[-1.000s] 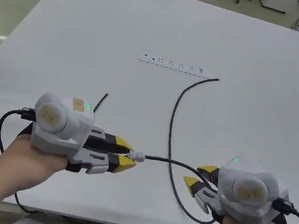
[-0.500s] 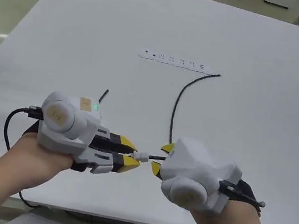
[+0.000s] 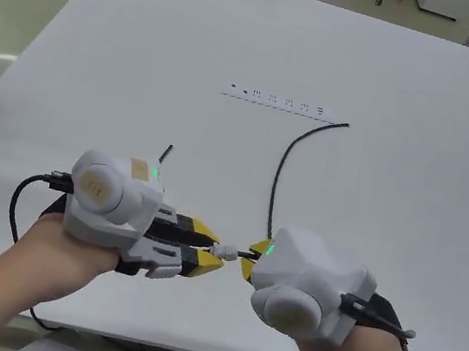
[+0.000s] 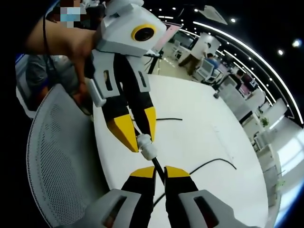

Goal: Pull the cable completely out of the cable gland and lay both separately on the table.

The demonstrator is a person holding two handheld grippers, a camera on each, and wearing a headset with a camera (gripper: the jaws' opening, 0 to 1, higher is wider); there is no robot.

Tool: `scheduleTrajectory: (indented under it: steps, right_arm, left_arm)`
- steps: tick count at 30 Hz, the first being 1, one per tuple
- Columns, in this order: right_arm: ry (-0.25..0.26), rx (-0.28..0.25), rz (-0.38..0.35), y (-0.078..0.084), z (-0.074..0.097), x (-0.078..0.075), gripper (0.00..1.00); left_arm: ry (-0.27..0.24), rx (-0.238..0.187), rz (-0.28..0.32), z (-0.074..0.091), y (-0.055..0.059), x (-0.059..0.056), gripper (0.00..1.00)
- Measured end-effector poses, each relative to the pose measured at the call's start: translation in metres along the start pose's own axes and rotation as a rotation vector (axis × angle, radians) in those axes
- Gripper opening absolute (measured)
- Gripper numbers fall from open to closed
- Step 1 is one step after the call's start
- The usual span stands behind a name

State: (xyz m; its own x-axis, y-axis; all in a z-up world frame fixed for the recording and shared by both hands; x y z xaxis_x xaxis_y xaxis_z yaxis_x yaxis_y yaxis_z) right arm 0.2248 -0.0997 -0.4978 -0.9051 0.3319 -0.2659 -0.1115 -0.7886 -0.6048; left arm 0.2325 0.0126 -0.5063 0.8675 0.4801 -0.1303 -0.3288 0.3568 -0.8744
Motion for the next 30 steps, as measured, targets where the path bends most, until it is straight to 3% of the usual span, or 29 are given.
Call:
scheduleTrajectory:
  steps: [4,9,11,15,17,19,23,27,30]
  right_arm:
    - [0.012,-0.016,-0.03,0.003,0.002,-0.001,0.0]
    - [0.019,-0.028,-0.205,0.017,0.005,-0.009,0.0]
    - [0.027,-0.038,-0.231,0.021,0.006,-0.011,0.0]
    - [0.057,-0.037,-0.34,0.039,0.006,-0.018,0.0]
    - [0.069,-0.034,-0.339,0.049,0.005,-0.02,0.0]
    - [0.086,-0.051,-0.384,0.057,0.006,-0.021,0.0]
    - [0.141,-0.075,-0.533,0.083,0.006,-0.03,0.0]
    - [0.148,-0.053,-0.557,0.101,0.003,-0.034,0.0]
    - [0.158,-0.078,-0.697,0.112,0.001,-0.034,0.01]
  left_arm:
    - [0.002,-0.003,0.001,0.001,-0.001,0.001,0.15]
    - [-0.007,-0.01,0.001,0.003,-0.004,0.002,0.15]
    - [-0.007,-0.016,-0.001,0.003,-0.005,0.001,0.15]
    - [-0.018,-0.022,0.002,0.003,-0.004,0.002,0.15]
    - [-0.016,-0.019,-0.004,0.003,-0.003,0.001,0.15]
    - [-0.015,-0.019,-0.012,0.003,-0.003,0.001,0.15]
    - [-0.021,-0.02,-0.009,0.002,-0.001,0.003,0.15]
    - [-0.027,-0.022,0.0,0.003,0.0,0.002,0.15]
    - [-0.021,-0.013,-0.005,0.002,0.002,0.001,0.15]
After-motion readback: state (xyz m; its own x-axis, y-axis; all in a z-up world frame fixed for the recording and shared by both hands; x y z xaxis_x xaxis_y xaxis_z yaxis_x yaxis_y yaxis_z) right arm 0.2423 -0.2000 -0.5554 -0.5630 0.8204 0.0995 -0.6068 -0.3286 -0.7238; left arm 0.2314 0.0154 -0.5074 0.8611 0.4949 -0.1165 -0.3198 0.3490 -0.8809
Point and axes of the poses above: the centre of the closed fingertips' face, and the gripper's own axes: z roughly backward along the fingers, x roughly to its left, y roughly out of its underside, the point moved 7 cm from there along z, roughly backward along the fingers, and after that the axes turned 7 degrees about -y, right-handed, at the moved point
